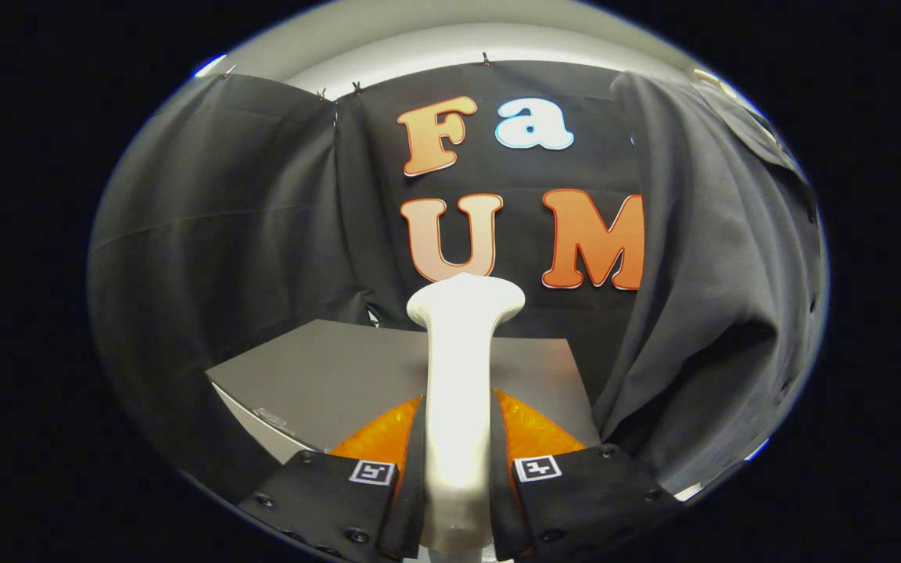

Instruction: Iron the clothes twice with a garment steamer, once on the left side and once on the right side.

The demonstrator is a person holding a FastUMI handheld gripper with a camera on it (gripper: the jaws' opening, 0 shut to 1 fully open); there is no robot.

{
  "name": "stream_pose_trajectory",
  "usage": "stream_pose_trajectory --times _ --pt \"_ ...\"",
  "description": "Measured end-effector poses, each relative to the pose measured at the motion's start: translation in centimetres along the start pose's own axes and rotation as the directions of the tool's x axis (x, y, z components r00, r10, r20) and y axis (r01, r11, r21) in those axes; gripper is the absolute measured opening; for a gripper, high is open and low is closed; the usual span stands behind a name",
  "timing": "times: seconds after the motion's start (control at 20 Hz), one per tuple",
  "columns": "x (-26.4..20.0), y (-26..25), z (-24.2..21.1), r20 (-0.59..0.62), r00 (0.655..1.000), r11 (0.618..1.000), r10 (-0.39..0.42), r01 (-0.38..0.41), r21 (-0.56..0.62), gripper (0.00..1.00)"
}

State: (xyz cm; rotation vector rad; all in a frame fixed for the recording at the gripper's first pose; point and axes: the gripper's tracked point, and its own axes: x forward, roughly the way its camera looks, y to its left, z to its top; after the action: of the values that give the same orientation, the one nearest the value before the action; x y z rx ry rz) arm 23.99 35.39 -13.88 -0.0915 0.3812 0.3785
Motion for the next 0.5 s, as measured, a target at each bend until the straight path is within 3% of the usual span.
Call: stream_pose_trajectory --times 0.35,0.5 --pt "-8.6 -1.2 3.1 0.125 0.992 0.999 0.028 -0.030 0.014 0.41" --pt "-12.0 -3.0 4.0 0.175 0.985 1.000 0.001 -0.003 0.007 0.41"
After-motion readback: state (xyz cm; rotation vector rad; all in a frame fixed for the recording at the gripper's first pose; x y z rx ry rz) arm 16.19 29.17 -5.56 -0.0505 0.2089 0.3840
